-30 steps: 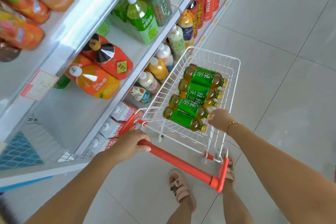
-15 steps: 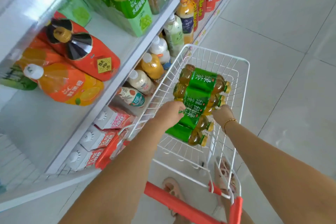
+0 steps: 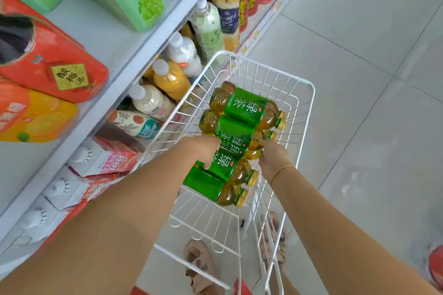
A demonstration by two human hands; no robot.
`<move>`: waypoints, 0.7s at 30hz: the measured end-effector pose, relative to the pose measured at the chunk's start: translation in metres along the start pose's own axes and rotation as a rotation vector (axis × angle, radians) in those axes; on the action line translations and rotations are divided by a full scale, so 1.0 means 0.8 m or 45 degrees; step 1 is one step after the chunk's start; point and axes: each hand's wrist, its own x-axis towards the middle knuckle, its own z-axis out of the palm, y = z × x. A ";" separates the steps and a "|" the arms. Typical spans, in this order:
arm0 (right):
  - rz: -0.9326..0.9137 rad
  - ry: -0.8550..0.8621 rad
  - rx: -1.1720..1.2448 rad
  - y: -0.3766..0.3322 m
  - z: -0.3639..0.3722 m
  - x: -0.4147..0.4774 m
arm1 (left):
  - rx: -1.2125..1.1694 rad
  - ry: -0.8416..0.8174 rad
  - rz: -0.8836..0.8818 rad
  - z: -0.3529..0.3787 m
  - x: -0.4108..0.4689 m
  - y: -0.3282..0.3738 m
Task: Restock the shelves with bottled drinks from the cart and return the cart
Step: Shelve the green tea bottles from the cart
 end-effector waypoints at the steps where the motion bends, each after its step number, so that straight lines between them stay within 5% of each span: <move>1: 0.034 0.022 0.032 0.000 0.001 -0.006 | 0.002 -0.014 -0.011 0.000 -0.001 0.003; 8: -0.009 0.042 0.024 -0.003 -0.010 -0.030 | -0.017 0.027 -0.016 0.005 -0.040 0.015; 12: -0.084 -0.007 0.058 -0.002 -0.019 -0.045 | -0.391 0.415 -0.153 0.005 -0.112 0.005; 16: -0.178 0.264 0.186 0.013 0.000 -0.039 | -0.748 0.792 -0.297 -0.020 -0.197 -0.002; 18: -0.021 0.210 0.399 0.017 0.021 -0.039 | -0.856 0.951 -0.319 -0.035 -0.226 -0.012; 20: 0.021 0.176 -0.013 0.035 0.046 -0.016 | -0.958 1.076 -0.319 -0.044 -0.240 -0.027; 21: 0.274 0.113 0.453 0.033 0.058 -0.008 | -0.990 1.113 -0.319 -0.046 -0.243 -0.033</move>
